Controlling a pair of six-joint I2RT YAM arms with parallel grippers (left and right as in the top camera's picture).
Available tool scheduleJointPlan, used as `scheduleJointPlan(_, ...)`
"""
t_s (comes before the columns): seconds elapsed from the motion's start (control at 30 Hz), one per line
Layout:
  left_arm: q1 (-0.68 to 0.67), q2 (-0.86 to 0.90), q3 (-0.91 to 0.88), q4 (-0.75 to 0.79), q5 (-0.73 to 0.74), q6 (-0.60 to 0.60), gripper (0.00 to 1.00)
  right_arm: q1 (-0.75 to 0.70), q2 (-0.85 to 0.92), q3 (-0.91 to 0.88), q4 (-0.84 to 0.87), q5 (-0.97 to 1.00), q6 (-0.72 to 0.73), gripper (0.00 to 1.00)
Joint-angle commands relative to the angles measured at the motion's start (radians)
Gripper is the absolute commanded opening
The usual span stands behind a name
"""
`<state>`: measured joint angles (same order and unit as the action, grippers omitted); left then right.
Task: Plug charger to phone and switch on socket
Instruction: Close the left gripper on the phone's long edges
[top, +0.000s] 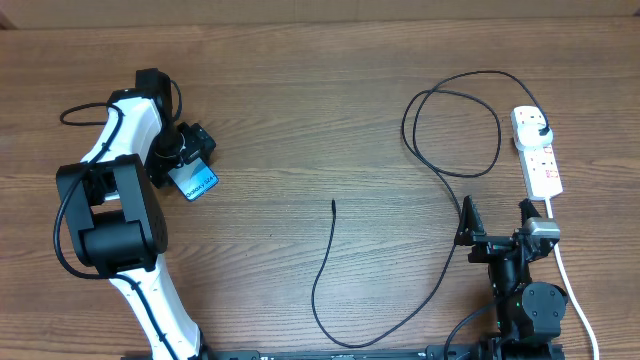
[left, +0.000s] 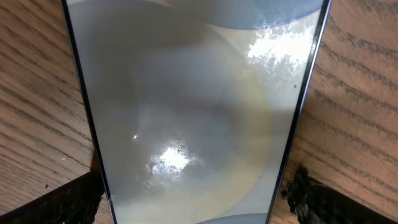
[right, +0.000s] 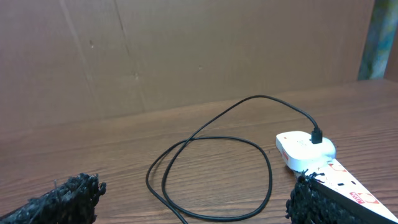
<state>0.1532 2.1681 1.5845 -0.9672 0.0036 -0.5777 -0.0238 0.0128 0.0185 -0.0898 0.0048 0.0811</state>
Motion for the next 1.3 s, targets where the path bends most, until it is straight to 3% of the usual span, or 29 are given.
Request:
scheduleJointPlan(0.0, 0.008, 0.02, -0.011, 0.011, 0.015, -0.013, 1.0, 0.007, -0.011, -0.011, 0.005, 0.005, -0.004, 1.0)
scheduleJointPlan(1.27, 0.01, 0.02, -0.012, 0.024, -0.012, -0.041, 1.0, 0.007, -0.01, -0.011, 0.005, 0.005, -0.004, 1.0)
